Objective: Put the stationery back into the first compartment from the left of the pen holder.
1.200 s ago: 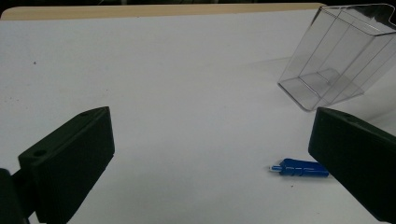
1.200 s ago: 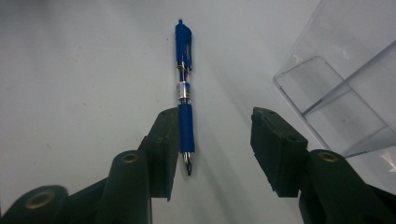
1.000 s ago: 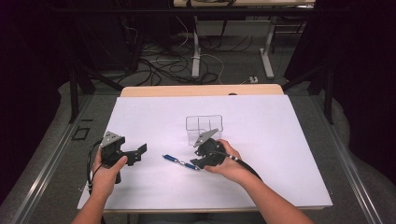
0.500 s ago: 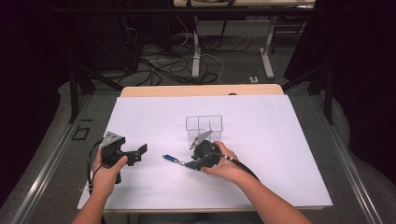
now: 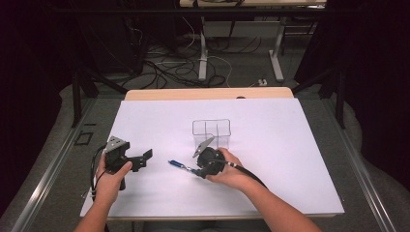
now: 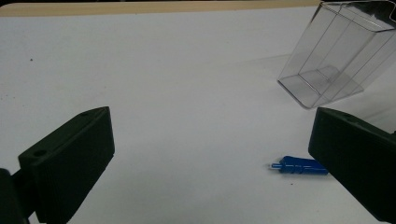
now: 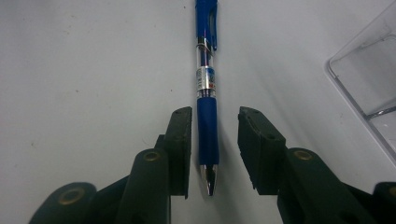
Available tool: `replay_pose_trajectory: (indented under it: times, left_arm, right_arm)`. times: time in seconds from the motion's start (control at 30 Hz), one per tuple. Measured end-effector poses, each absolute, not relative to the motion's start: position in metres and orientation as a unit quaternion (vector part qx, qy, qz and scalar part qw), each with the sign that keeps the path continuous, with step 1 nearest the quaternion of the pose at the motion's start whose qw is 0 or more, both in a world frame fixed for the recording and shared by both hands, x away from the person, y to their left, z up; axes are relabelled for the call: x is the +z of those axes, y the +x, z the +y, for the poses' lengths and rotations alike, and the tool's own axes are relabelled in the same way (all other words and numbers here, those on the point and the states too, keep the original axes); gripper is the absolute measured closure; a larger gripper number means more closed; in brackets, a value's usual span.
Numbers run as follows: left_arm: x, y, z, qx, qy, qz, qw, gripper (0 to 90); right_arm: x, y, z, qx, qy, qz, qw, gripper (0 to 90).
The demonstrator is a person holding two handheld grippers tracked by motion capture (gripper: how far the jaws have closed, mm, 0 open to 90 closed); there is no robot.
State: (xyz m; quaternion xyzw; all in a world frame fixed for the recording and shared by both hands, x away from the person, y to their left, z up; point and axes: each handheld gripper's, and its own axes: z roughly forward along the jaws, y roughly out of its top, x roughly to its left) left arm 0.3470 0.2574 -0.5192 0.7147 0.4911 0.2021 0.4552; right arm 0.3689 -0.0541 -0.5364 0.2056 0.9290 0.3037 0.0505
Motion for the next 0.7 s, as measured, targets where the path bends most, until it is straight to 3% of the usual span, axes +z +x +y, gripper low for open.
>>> replay_pose_trajectory:
  times: [0.4, 0.7]
  left_arm:
    - [-0.5192, 0.3469, 0.2574, 0.201, 0.715, 0.491, 0.455, 0.3]
    - [-0.5194, 0.3469, 0.2572, 0.200, 0.716, 0.491, 0.453, 0.3]
  right_arm:
    - [-0.5419, 0.3674, -0.0509, 0.272, 0.211, 0.938, 0.048, 69.5]
    - [-0.5422, 0.3662, -0.0504, 0.269, 0.207, 0.940, 0.040, 77.9]
